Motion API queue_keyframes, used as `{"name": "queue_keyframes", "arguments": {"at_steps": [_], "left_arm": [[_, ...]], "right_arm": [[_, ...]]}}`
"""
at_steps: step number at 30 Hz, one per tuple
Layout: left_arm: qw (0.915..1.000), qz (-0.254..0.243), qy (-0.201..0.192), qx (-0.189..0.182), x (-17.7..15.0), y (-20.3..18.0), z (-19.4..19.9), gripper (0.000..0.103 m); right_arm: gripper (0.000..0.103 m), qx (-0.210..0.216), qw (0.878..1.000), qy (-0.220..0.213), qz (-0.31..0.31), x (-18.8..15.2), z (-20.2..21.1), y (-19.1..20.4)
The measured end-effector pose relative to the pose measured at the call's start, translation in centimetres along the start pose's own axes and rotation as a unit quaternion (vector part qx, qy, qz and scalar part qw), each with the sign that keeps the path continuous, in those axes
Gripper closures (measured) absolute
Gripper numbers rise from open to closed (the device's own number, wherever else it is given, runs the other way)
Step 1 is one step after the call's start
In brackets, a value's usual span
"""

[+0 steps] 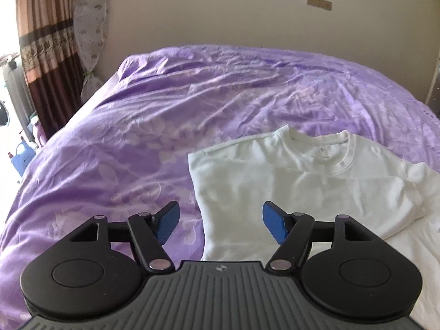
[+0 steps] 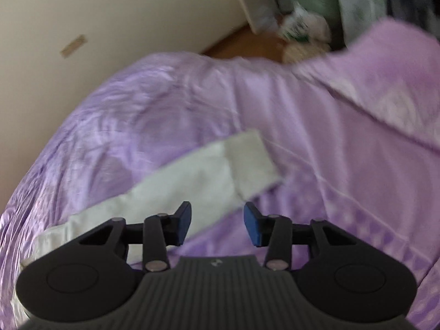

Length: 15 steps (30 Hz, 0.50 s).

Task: Fold small clothes
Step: 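Move the right gripper to the other sleeve cuff and grasp it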

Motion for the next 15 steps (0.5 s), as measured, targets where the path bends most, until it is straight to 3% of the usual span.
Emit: {"name": "queue_keyframes", "arguments": {"at_steps": [4, 12, 13, 15], "left_arm": [[0.9999, 0.009, 0.012, 0.001, -0.5, -0.4, -1.0, 0.022], [0.9991, -0.035, 0.023, 0.010, -0.5, -1.9, -2.7, 0.023], [0.9988, -0.039, 0.027, 0.012, -0.6, -1.9, -3.0, 0.027], [0.9987, -0.037, 0.033, 0.012, -0.8, -1.9, -3.4, 0.033]], "right_arm": [[0.067, 0.008, 0.998, 0.012, -0.053, -0.1, -3.3, -2.1], [0.067, -0.002, 0.990, -0.004, -0.142, 0.8, -8.0, -4.9], [0.068, -0.003, 0.988, -0.008, -0.152, 1.0, -8.4, -5.2], [0.083, -0.003, 0.987, -0.016, -0.162, 1.5, -8.8, -5.6]]}}
Point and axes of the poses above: each gripper's, at about its wrist camera, not at the fingertips, and z roughly against the way its jaws point, y to its left, x to its top, the point moved 9 cm from there along -z, roughly the way its jaws point, and after that the axes turned 4 degrees about -x, right-handed, at the moved point
